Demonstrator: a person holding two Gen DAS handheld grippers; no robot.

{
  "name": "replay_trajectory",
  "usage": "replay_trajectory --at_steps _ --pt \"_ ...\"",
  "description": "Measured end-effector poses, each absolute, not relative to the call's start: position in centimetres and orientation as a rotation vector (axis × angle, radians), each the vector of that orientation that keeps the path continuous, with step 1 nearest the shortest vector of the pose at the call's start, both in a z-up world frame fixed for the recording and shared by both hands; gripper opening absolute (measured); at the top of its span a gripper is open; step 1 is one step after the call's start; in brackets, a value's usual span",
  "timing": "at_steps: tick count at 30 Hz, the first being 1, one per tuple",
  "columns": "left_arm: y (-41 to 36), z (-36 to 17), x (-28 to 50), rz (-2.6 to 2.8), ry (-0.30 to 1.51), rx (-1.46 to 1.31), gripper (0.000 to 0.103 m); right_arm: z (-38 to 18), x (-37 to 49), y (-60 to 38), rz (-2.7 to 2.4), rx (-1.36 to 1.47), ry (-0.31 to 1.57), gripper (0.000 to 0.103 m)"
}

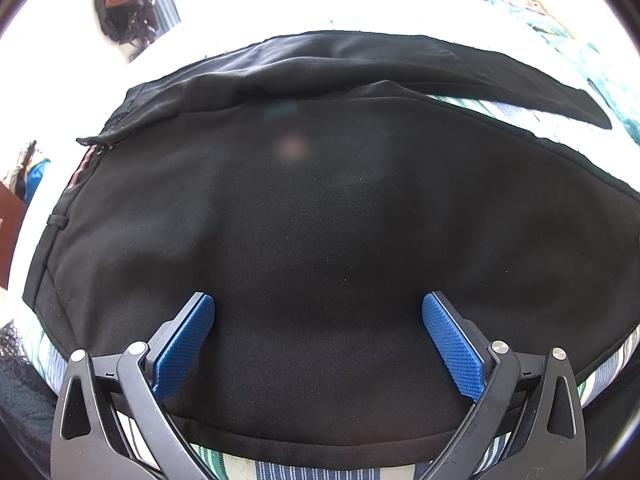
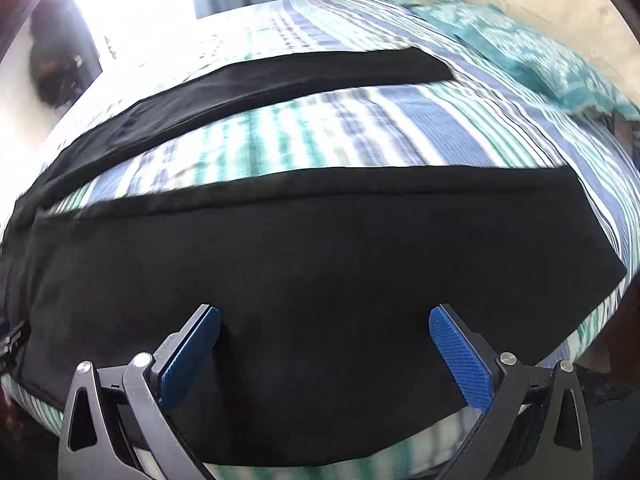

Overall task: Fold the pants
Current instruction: 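Move the right tool to the trouser leg hem and close on it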

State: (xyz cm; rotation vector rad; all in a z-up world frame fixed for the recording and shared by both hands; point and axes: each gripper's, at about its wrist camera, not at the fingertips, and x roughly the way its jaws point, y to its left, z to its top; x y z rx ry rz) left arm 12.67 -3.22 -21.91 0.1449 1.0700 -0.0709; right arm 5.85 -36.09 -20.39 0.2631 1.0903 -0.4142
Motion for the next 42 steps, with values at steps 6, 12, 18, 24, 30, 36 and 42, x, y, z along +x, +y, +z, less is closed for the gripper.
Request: replay_trajectory --at_steps 6,12,18,24,30,36,42 --pt "-3.2 -22.0 12.9 -0.057 1.079 0.134 0.103 -20.5 2.8 -49.8 -0.683 0.371 1.084 0.103" --pt "-2.4 -20.6 14.0 -0.047 1.128 0.066 0.102 -15.6 -0.8 -50.6 -0.724 0.495 0.760 0.103" --pt "-0.8 -15.3 19.9 -0.019 1.006 -0.021 0.102 -12.6 1.1 -46.7 -0.587 0.324 0.655 0.103" --pt "2.1 -15.0 29.5 0.121 0.937 -0.078 0.103 -13.1 4.0 -42.9 -0.450 0.213 0.737 0.103" --pt "6.9 -23.4 34.0 0.281 1.004 -0.085 0.103 -11.6 11.5 -46.6 -0.286 0.269 0.796 0.103" --pt "6.6 -23.6 33.5 0.293 0.936 -0.051 0.102 -15.2 23.4 -58.9 -0.364 0.304 1.053 0.103" --pt "5.8 -23.8 32.5 0.303 0.919 -0.034 0.102 -18.5 33.0 -65.6 -0.392 0.526 1.102 0.097"
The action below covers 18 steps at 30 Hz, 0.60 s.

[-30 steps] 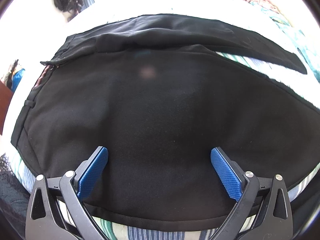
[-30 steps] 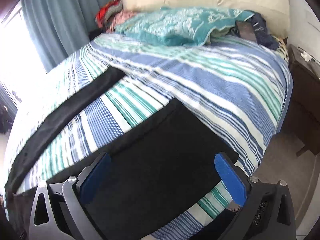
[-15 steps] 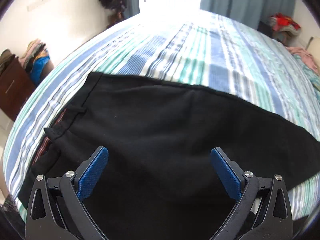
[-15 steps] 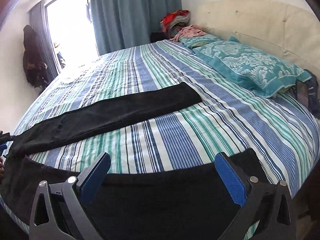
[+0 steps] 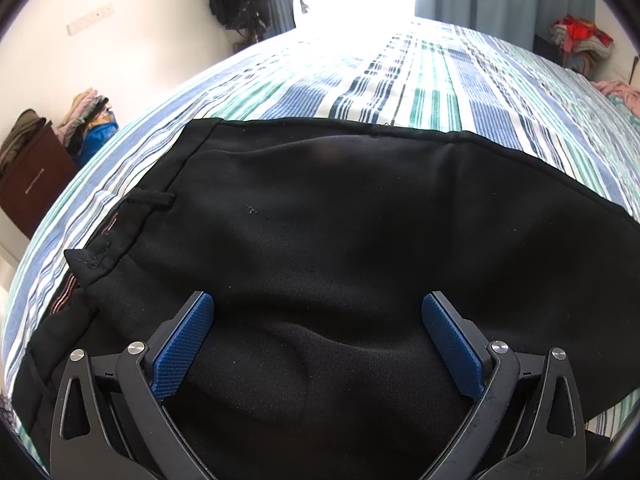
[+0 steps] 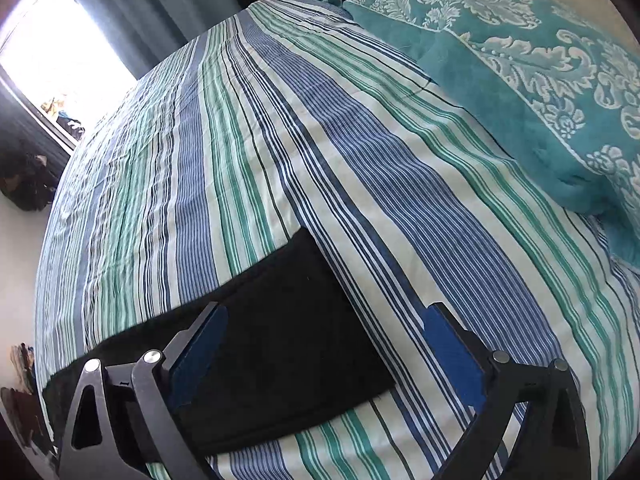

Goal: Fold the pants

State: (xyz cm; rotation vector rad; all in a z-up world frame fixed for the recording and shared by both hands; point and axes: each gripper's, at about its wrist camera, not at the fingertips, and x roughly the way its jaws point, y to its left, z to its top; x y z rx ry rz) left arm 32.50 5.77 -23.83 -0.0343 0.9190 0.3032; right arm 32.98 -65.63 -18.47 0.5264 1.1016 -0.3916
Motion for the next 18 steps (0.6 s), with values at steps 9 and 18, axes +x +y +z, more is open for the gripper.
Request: replay_trajectory --at_steps 9,18 --pt "5.6 -24.0 32.5 0.311 0.907 -0.025 0.102 -21.7 37.4 -63.7 -0.370 0.357 1.162 0.012" --pt "5.5 -23.8 32.6 0.314 0.912 -0.019 0.102 -12.8 20.9 -55.0 -0.268 0.367 0.820 0.005"
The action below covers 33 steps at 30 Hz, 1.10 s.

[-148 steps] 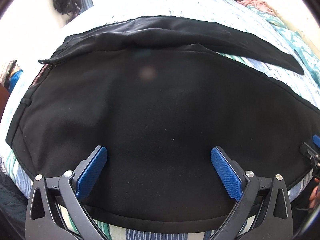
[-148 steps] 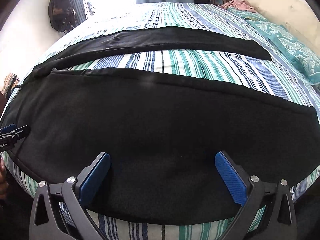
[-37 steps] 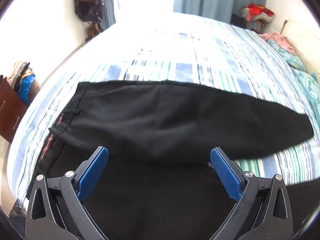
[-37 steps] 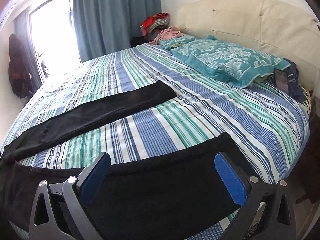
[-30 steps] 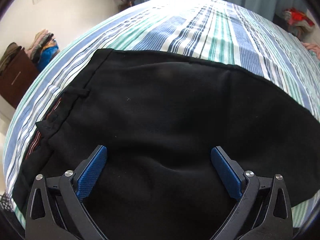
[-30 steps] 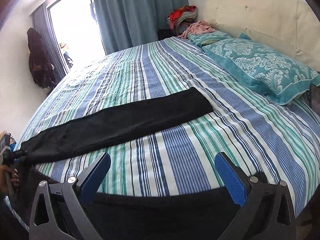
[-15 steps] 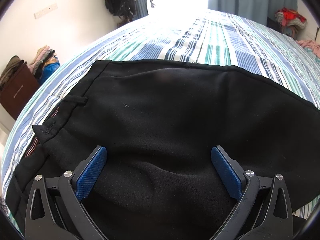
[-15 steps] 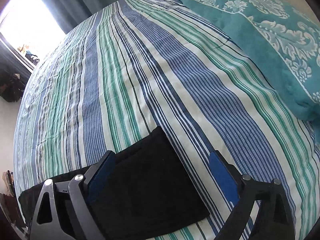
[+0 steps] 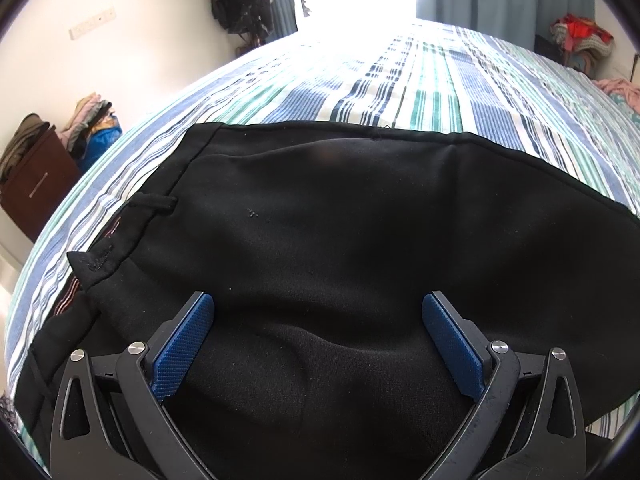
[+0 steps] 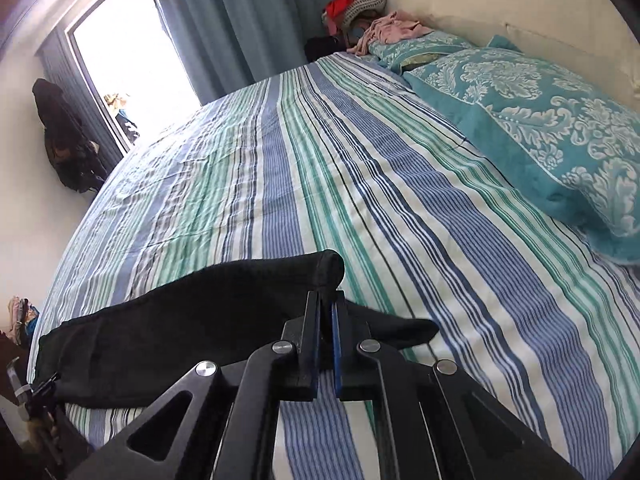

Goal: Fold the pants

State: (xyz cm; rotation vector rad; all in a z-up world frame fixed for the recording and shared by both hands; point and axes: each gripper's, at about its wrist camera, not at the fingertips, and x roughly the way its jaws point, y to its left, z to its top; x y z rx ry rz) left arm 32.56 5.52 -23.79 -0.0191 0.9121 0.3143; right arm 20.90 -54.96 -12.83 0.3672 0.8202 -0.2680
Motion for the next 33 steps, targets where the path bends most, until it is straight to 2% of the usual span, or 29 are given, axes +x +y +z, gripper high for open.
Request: replay_trajectory --at_steps 3,6,9,11,12,13,14,15,16,20,25,33 --pt "5.3 -23.6 32.7 0.326 0.919 -0.003 0.102 -12.9 12.5 -51.8 -0.320 0.434 0.781 0.005" --pt "4.9 -23.3 33.0 0.354 0.944 0.023 0.102 -15.3 5.1 -49.8 -0.449 0.497 0.813 0.005" --pt "4.6 -22.4 33.1 0.369 0.990 0.042 0.103 -18.0 1.4 -49.2 -0.597 0.541 0.931 0.005" --pt "4.6 -21.4 32.4 0.336 1.017 0.036 0.102 -17.6 0.4 -49.9 -0.646 0.557 0.916 0.007" --pt "4.6 -20.8 31.6 0.318 1.012 0.015 0.102 -16.8 -0.2 -49.9 -0.691 0.521 0.894 0.015" --pt "4.6 -20.1 30.5 0.295 0.999 -0.020 0.102 -15.9 -0.4 -50.0 -0.718 0.499 0.862 0.036" --pt "4.7 -19.5 29.2 0.263 0.985 -0.059 0.102 -15.1 -0.9 -50.0 -0.717 0.498 0.822 0.048" --pt "4.6 -18.9 27.9 0.232 0.973 -0.089 0.102 -14.3 -1.3 -49.6 -0.703 0.497 0.783 0.075" --pt "4.6 -18.6 26.7 0.210 0.963 -0.104 0.103 -13.5 -1.8 -48.9 -0.683 0.484 0.747 0.085" --pt "4.1 -18.3 22.7 0.183 0.948 -0.099 0.103 -12.2 -1.0 -45.3 -0.554 0.416 0.707 0.085" --pt "3.7 -20.3 21.6 0.138 1.008 -0.038 0.103 -13.6 1.8 -41.1 -0.352 0.401 0.774 0.085" --pt "4.5 -22.3 20.5 0.130 0.973 -0.058 0.103 -15.7 4.2 -34.2 -0.220 0.073 0.861 0.086"
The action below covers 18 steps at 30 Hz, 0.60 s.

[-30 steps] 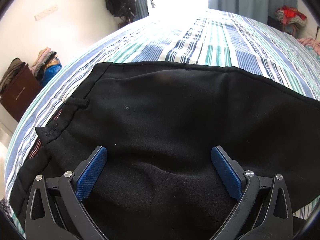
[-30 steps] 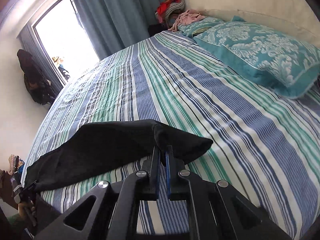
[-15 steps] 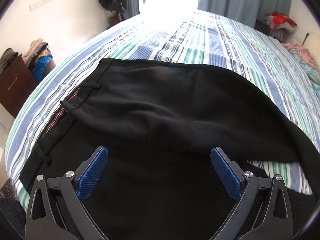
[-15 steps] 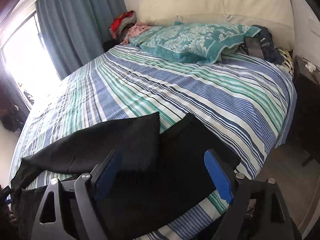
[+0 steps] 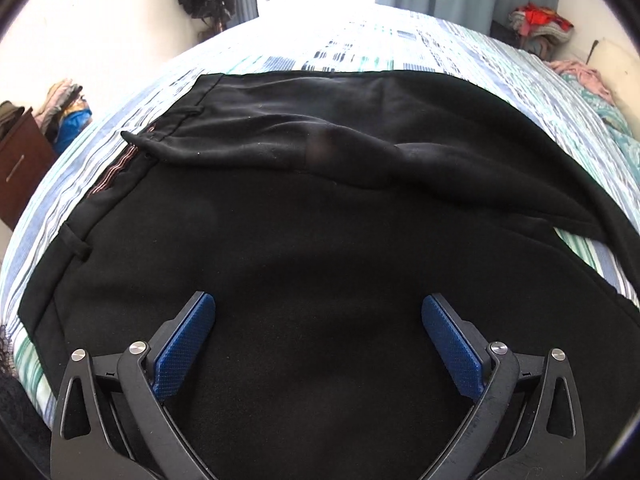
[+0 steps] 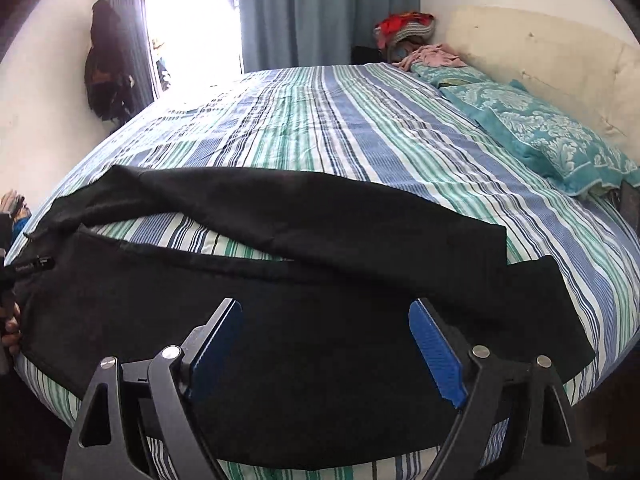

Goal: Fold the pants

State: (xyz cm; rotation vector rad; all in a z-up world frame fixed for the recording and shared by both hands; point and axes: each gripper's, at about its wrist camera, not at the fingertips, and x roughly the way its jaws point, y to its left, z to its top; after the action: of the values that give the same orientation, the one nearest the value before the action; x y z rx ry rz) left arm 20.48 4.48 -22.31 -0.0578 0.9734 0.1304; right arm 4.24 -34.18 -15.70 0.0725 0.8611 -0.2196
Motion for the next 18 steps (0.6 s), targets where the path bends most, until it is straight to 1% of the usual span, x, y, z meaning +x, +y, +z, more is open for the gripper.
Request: replay_trajectory --at_steps 4,5,6,9,12,14,18 --pt "4.2 -22.5 20.2 0.135 0.945 -0.047 0.103 -19.5 4.9 -34.2 -0.176 0.110 1.008 0.087" --pt "4.1 -22.6 20.2 0.136 0.940 -0.045 0.103 -20.3 4.9 -34.7 -0.171 0.150 1.031 0.091" --pt "4.1 -22.6 20.1 0.137 0.935 -0.044 0.103 -20.7 4.7 -35.3 -0.148 0.203 1.012 0.103" --pt "4.2 -22.6 19.9 0.137 0.926 -0.044 0.103 -21.2 4.2 -36.5 -0.124 0.308 0.982 0.103" --pt "4.2 -22.6 19.9 0.135 0.925 -0.047 0.103 -20.9 4.3 -36.4 -0.117 0.302 1.003 0.103" --pt "4.3 -22.6 19.9 0.135 0.923 -0.046 0.103 -19.8 3.9 -36.6 -0.151 0.323 0.973 0.102" --pt "4.2 -22.6 19.8 0.137 0.919 -0.043 0.103 -18.4 2.3 -40.1 -0.088 0.638 0.811 0.102"
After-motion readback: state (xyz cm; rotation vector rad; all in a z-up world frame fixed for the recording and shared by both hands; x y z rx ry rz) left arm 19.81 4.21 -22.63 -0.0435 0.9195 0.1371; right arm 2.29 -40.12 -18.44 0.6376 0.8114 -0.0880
